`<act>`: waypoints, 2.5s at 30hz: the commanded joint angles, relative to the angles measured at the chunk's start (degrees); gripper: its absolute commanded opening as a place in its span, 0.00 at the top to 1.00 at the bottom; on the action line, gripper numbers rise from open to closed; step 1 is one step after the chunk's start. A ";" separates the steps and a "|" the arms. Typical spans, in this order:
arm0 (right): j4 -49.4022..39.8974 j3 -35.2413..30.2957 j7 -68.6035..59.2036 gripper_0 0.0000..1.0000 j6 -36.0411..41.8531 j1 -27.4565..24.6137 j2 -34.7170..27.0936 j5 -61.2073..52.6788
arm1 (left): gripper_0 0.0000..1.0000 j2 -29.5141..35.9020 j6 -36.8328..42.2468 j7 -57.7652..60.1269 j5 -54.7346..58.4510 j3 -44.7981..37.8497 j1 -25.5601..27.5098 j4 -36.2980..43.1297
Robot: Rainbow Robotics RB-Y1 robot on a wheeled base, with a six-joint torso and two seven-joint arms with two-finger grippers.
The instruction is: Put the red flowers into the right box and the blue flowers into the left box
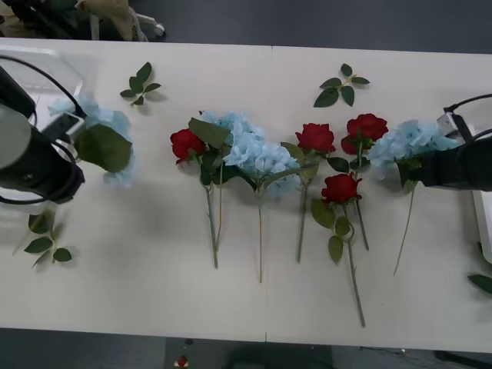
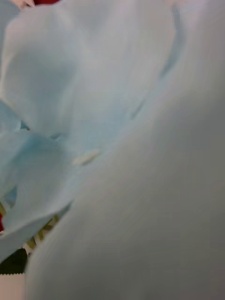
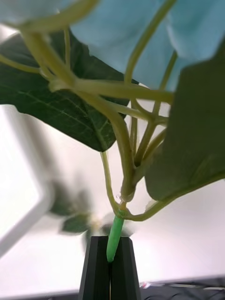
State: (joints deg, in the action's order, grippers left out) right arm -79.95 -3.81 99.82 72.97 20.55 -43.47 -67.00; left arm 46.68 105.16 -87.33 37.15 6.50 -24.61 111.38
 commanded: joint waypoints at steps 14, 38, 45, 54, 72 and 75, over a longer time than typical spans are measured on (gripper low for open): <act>-0.65 -17.46 37.72 1.00 12.99 0.80 0.94 -23.17 | 1.00 16.42 -5.58 -26.40 -16.67 -0.87 -11.43 -28.41; -20.69 3.90 55.18 1.00 0.33 6.69 15.79 -35.04 | 0.23 16.33 -22.11 -29.74 -10.25 8.00 -11.43 -46.78; -21.13 14.01 55.18 1.00 -13.64 9.59 14.47 -36.89 | 0.01 17.30 -18.24 -30.44 -6.21 6.24 -12.40 -45.37; -21.13 24.56 55.18 1.00 -27.70 13.28 13.42 -37.59 | 0.00 17.12 -2.68 -34.49 20.95 -9.84 -12.83 -33.51; -21.13 26.66 55.18 1.00 -29.64 14.08 12.10 -38.12 | 0.00 -4.85 -22.55 -67.67 54.17 -11.77 1.58 -33.42; -21.13 26.66 55.18 1.00 -29.64 13.99 11.83 -38.20 | 0.00 -10.21 -23.07 -67.67 56.54 -11.77 2.72 -33.33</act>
State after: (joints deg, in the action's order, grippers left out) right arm -99.08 23.68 153.70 43.51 33.30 -29.37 -104.49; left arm 39.16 82.61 -154.67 91.71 -4.73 -21.55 77.26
